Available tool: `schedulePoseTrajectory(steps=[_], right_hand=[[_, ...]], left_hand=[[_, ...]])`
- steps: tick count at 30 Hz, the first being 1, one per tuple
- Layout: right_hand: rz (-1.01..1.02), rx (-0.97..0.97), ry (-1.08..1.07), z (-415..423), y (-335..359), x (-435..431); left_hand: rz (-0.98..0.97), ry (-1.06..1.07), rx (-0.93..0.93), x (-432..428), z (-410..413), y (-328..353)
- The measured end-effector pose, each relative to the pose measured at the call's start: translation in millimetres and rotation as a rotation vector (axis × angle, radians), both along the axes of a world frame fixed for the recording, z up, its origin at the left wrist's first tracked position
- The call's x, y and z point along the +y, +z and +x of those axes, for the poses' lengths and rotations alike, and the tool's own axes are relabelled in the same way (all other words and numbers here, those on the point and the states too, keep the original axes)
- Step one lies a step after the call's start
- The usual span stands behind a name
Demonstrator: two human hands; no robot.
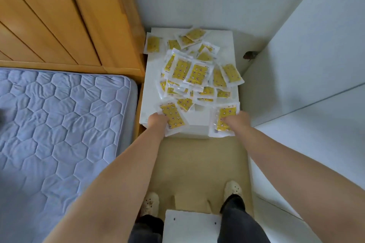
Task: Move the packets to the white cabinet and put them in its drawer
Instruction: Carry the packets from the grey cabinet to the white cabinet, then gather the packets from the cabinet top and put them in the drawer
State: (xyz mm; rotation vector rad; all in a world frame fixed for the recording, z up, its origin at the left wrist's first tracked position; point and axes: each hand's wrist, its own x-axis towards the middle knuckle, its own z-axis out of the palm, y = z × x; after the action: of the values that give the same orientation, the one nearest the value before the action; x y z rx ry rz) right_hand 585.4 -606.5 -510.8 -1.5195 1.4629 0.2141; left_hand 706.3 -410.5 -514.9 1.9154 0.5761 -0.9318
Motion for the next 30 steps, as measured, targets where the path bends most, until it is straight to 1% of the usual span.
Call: schedulePoseTrajectory(steps=[3, 5, 6, 8, 10, 12, 14, 17, 18, 20, 22, 24, 25, 26, 28, 30], right_hand=[[0.076, 0.025, -0.207, 17, -33, -29], [0.083, 0.008, -0.317, 25, -51, -39], [0.087, -0.006, -0.349, 28, -61, -42], [0.086, -0.016, -0.364, 33, -78, -43], [0.046, -0.005, -0.303, 36, -89, -42], [0.021, 0.001, -0.179, 38, -96, -43], [0.008, 0.054, -0.015, 34, -100, -43], [-0.048, 0.108, 0.189, 19, -101, -37], [-0.082, 0.116, 0.233, 12, -101, -33], [-0.109, 0.103, 0.25, -1, -104, -24], [-0.087, 0.077, 0.211, -14, -109, -12], [-0.058, 0.061, 0.171, -24, -111, 3], [-0.026, 0.05, 0.112, -26, -113, 10], [0.043, 0.026, 0.02, -28, -115, 17], [0.257, -0.006, -0.156, -25, -122, 29], [0.395, -0.027, -0.265, -19, -127, 36]], left_hand=[[0.084, 0.167, -0.078, -21, 6, -27], [0.135, 0.281, -0.118, -28, 9, -46], [0.148, 0.287, -0.133, -31, 11, -54], [0.197, 0.145, -0.177, -33, 15, -70], [0.267, -0.045, -0.229, -35, 19, -84], [0.288, -0.162, -0.261, -37, 24, -92], [0.268, -0.21, -0.287, -37, 26, -94], [0.206, -0.195, -0.277, -30, 25, -95], [0.185, -0.186, -0.262, -26, 22, -94], [0.159, -0.211, -0.253, -20, 13, -93], [0.145, -0.269, -0.262, -16, 5, -93], [0.12, -0.291, -0.233, -12, -5, -92], [0.109, -0.295, -0.214, -10, -11, -94], [0.107, -0.308, -0.198, -9, -17, -95], [0.1, -0.325, -0.136, -7, -28, -102], [0.044, -0.254, -0.007, -9, -35, -112]])
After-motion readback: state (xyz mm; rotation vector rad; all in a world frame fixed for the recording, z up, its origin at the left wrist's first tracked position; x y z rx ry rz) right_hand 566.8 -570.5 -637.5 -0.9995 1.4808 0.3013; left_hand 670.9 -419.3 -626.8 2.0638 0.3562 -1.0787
